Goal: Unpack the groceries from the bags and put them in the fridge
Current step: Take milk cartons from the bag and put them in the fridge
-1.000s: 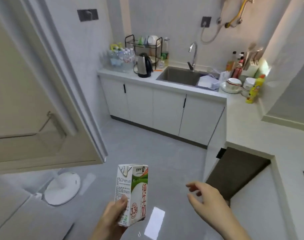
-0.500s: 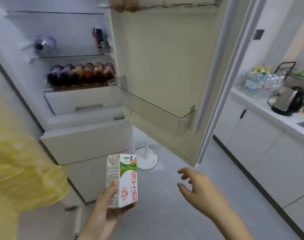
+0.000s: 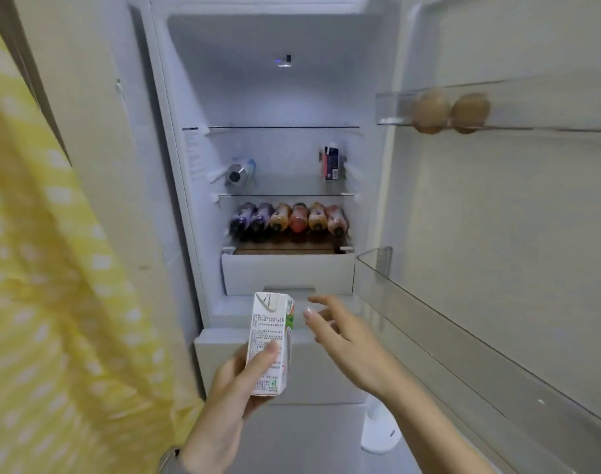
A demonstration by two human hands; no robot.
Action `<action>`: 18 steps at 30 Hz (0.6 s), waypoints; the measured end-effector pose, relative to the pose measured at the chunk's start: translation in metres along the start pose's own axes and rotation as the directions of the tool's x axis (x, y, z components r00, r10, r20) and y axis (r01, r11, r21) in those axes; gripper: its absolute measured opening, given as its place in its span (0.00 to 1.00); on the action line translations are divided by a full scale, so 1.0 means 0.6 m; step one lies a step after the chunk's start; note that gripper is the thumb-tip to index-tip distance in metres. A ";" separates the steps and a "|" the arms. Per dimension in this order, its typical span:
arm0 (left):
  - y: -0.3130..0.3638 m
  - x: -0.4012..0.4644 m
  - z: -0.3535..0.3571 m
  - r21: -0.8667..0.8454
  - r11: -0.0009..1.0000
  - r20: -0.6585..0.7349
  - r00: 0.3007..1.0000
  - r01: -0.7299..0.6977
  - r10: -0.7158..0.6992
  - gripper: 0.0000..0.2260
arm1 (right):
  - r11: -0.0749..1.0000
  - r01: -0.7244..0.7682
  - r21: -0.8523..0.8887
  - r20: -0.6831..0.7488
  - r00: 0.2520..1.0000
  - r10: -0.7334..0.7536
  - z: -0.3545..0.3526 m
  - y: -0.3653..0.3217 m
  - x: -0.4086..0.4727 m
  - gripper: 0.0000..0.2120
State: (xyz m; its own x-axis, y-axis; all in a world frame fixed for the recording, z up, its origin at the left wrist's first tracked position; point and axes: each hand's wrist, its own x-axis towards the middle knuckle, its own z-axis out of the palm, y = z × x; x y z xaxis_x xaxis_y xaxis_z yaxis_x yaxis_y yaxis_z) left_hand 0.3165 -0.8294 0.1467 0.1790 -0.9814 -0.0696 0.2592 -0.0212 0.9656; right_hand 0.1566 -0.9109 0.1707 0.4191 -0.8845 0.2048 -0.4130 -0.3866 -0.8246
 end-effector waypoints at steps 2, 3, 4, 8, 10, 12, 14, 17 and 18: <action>0.019 0.047 -0.008 0.027 0.999 0.019 0.999 -0.025 0.025 0.20 | 0.998 0.017 0.062 0.049 0.999 -0.020 0.013 -0.011 0.055 0.33; 0.028 0.070 -0.010 0.023 0.999 0.020 0.999 -0.036 0.035 0.18 | 0.996 0.008 0.094 0.064 0.998 -0.014 0.018 -0.012 0.082 0.35; 0.035 0.094 -0.011 0.010 0.999 0.019 0.999 -0.040 0.040 0.15 | 0.990 -0.003 0.138 0.076 0.997 -0.007 0.021 -0.013 0.108 0.34; 0.070 0.197 -0.004 0.035 0.996 0.100 0.992 -0.084 0.080 0.12 | 0.955 -0.014 0.295 0.034 0.999 0.004 0.027 -0.012 0.213 0.33; 0.089 0.258 0.001 0.104 0.983 0.134 0.981 -0.154 0.139 0.14 | 0.944 -0.023 0.329 -0.041 0.998 0.039 0.018 -0.006 0.267 0.35; 0.104 0.321 0.008 0.132 0.970 0.152 0.971 -0.206 0.186 0.17 | 0.924 -0.029 0.381 -0.083 0.994 0.066 0.002 0.003 0.321 0.29; 0.114 0.380 0.017 0.147 0.960 0.166 0.963 -0.238 0.213 0.17 | 0.903 -0.031 0.428 -0.108 0.990 0.086 -0.015 0.016 0.373 0.25; 0.127 0.459 0.026 0.146 0.954 0.158 0.959 -0.260 0.237 0.17 | 0.880 -0.021 0.474 -0.151 0.983 0.105 -0.025 0.029 0.450 0.24; 0.134 0.483 0.027 0.153 0.955 0.151 0.961 -0.255 0.233 0.18 | 0.873 -0.023 0.486 -0.159 0.981 0.114 -0.027 0.030 0.475 0.23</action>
State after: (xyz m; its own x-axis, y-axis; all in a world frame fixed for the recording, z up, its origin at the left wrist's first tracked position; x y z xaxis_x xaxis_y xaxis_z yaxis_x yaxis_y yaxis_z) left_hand 0.3738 -1.1187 0.2084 0.0885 -0.9767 0.1957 0.0565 0.2010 0.9780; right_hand 0.2552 -1.1744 0.2227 0.2352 -0.9531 0.1906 0.0230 -0.1906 -0.9814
